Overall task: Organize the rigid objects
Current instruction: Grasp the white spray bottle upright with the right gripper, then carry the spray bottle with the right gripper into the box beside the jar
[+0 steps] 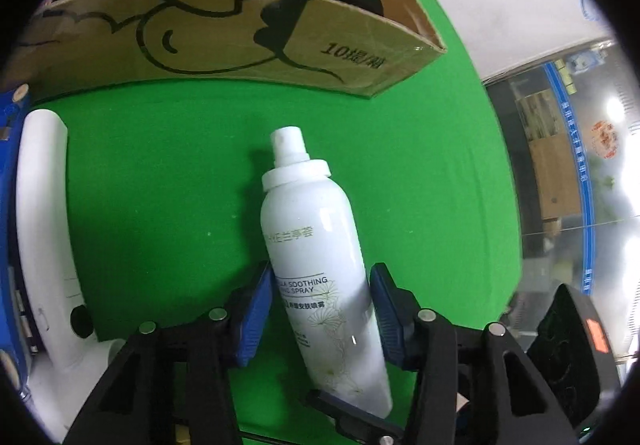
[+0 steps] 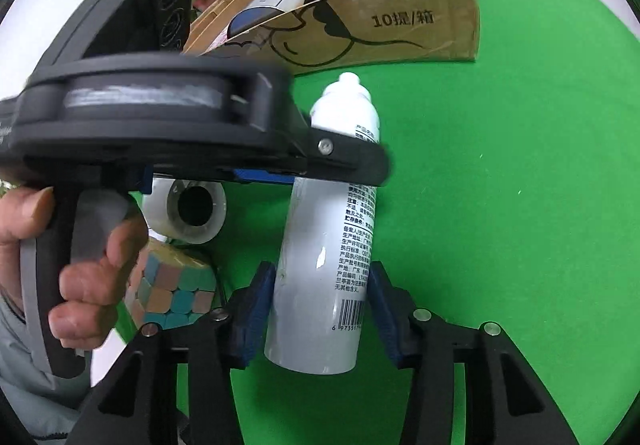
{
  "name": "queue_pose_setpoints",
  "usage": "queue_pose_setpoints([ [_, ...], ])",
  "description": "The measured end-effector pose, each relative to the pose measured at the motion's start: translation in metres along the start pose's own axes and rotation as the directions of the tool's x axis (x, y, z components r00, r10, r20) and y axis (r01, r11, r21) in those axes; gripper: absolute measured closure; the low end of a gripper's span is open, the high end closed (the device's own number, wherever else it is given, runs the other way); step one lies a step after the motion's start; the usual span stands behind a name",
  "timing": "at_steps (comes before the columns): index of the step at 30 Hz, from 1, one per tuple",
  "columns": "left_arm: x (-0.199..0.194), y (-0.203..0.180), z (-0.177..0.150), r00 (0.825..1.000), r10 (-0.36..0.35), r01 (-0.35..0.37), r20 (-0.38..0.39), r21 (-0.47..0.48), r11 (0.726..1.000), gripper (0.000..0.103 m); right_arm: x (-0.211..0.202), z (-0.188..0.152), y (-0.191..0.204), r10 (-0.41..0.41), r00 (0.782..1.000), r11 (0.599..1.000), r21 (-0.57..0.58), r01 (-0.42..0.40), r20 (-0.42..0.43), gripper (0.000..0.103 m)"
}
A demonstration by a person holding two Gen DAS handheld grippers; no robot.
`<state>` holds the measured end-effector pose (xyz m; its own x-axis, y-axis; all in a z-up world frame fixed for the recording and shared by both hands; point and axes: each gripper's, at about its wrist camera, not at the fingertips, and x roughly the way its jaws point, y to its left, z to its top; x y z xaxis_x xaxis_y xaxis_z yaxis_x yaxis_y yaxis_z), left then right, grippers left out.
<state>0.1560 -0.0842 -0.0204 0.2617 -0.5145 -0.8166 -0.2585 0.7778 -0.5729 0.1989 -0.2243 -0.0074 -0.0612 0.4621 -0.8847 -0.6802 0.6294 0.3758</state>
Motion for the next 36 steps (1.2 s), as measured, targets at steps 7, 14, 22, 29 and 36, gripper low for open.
queue_pose_setpoints([
  [7,-0.038,-0.014,0.001,0.994,-0.019,0.016,0.109,0.025,1.0,0.056,-0.029,0.018,0.011,0.001,0.998,1.0,0.01,-0.001,0.067,0.059],
  [14,-0.094,-0.048,0.022,0.965,-0.033,0.0,0.259,0.125,0.992,0.057,-0.078,0.061,0.023,-0.013,0.981,1.0,-0.018,0.017,0.194,0.06],
  [22,-0.133,-0.087,0.079,0.943,-0.066,-0.014,0.326,0.238,0.971,0.057,-0.12,0.121,0.027,-0.071,0.951,0.995,-0.051,0.09,0.3,0.06],
  [29,-0.129,-0.109,0.137,0.952,-0.078,0.006,0.295,0.239,0.971,0.057,-0.136,0.183,0.006,-0.107,0.952,0.991,-0.053,0.127,0.286,0.06],
  [36,-0.087,-0.089,0.175,0.977,-0.082,0.045,0.197,0.186,0.981,0.057,-0.103,0.218,-0.031,-0.119,0.972,0.993,-0.003,0.122,0.201,0.06],
])
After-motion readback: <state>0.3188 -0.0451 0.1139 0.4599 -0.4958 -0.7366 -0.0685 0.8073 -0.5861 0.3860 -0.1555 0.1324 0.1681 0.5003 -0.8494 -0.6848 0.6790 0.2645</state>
